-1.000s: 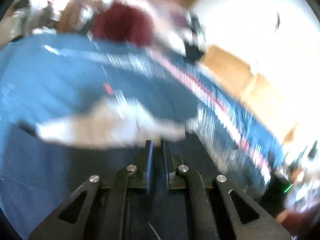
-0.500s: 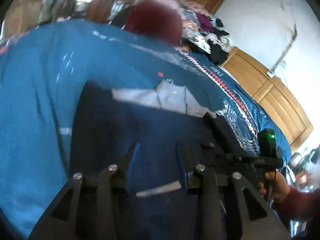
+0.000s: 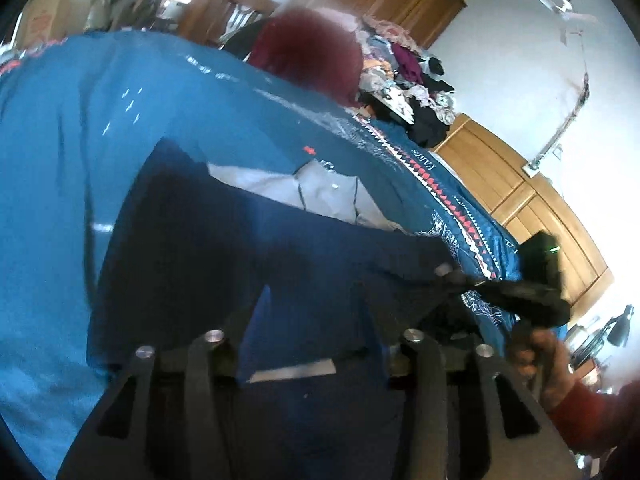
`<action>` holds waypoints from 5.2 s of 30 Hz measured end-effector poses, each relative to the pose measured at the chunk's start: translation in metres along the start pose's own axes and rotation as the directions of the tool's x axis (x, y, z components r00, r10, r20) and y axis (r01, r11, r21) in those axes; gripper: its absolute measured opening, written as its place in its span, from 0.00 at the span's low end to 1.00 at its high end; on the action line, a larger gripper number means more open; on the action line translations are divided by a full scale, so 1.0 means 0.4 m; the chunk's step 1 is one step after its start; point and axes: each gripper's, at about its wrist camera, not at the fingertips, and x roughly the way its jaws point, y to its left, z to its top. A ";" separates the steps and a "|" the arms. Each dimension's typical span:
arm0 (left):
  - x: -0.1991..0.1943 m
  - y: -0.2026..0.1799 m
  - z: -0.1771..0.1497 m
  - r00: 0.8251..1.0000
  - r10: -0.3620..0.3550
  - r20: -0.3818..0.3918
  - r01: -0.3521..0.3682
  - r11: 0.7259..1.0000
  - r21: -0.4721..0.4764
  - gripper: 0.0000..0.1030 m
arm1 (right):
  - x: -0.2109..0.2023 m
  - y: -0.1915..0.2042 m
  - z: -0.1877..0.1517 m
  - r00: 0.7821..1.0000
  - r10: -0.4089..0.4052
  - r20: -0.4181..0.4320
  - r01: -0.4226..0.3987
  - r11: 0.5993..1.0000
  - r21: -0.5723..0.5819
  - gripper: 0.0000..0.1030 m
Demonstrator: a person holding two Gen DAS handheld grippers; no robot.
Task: Fold large clothes
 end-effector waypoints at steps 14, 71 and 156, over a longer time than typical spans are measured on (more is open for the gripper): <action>0.058 -0.026 -0.006 0.992 0.069 -0.102 -0.064 0.997 0.054 0.59 | -0.060 -0.146 -0.018 0.952 -0.302 0.053 0.305 0.951 -0.058 0.24; -0.400 0.237 -0.224 0.997 0.066 0.043 -0.051 0.953 -0.298 0.72 | 0.630 0.468 -0.087 0.914 0.066 -0.400 -0.264 0.844 -0.466 0.39; -0.398 0.054 -0.552 0.903 -0.267 -0.336 0.199 0.954 -0.225 0.20 | -0.325 -0.329 -0.607 0.915 0.148 -0.375 -0.064 0.972 0.227 0.23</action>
